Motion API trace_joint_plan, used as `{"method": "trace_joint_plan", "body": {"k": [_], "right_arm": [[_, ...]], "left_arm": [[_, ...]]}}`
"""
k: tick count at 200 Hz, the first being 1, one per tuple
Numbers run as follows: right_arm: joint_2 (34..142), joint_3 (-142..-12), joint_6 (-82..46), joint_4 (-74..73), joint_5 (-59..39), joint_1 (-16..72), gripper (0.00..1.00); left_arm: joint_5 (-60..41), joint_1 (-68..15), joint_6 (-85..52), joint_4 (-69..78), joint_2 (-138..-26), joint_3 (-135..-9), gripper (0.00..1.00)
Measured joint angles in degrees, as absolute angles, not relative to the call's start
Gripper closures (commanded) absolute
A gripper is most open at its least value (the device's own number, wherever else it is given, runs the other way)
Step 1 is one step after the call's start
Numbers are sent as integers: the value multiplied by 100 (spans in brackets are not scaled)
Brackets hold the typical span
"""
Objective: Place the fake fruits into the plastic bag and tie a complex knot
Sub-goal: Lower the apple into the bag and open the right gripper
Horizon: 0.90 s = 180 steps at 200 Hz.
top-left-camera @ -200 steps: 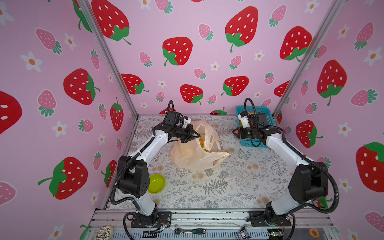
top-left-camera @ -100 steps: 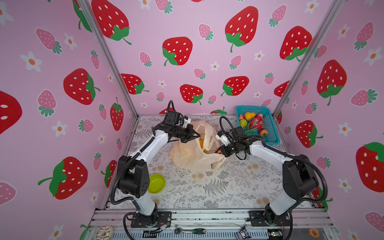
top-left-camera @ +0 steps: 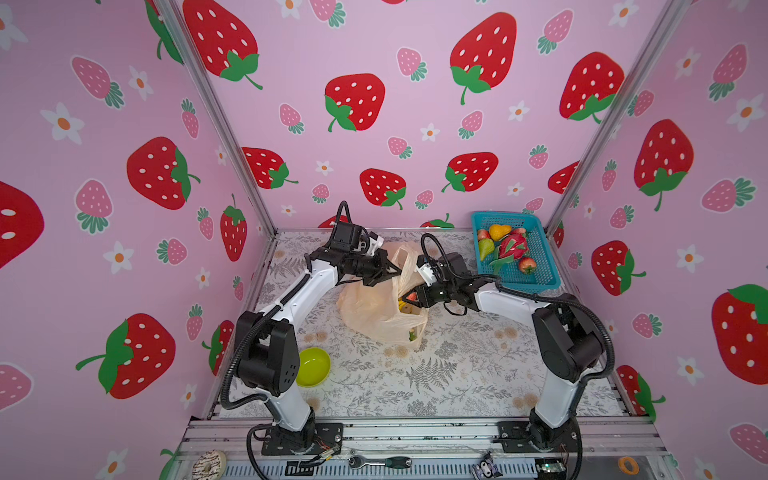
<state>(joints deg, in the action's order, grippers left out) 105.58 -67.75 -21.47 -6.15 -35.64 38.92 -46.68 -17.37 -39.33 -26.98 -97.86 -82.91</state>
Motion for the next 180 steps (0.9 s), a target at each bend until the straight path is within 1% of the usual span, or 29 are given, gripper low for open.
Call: {"method": "trace_joint_plan", "body": {"k": [37, 39, 44, 91, 109, 133, 159, 180], "right_arm": [[10628, -6810, -2639, -1177, -3288, 4206, 49], [10641, -6816, -2639, -1190, -3269, 4224, 46], [10665, -6827, -2692, -1214, -3214, 4246, 43], [10742, -6853, -2714, -1085, -2875, 4322, 32], [10726, -6851, -2670, -978, -2797, 4320, 31], [10556, -6775, -2512, -827, -2718, 4289, 32], [10016, -6514, -2088, -510, -2578, 4274, 34], [9400, -6169, -1601, -279, -2276, 4252, 35]], "left_arm": [[-4670, -1737, -3935, -2689, -9675, -8285, 100], [-4668, -1737, -3938, -2687, -9673, -8285, 100], [-4668, -1737, -3938, -2685, -9660, -8285, 100], [-4665, -1737, -3948, -2683, -9642, -8285, 100], [-4665, -1737, -3951, -2685, -9642, -8283, 100], [-4665, -1737, -3948, -2687, -9642, -8285, 100], [-4665, -1702, -3940, -2692, -9642, -8283, 100], [-4668, -1629, -3931, -2694, -9642, -8285, 100]]}}
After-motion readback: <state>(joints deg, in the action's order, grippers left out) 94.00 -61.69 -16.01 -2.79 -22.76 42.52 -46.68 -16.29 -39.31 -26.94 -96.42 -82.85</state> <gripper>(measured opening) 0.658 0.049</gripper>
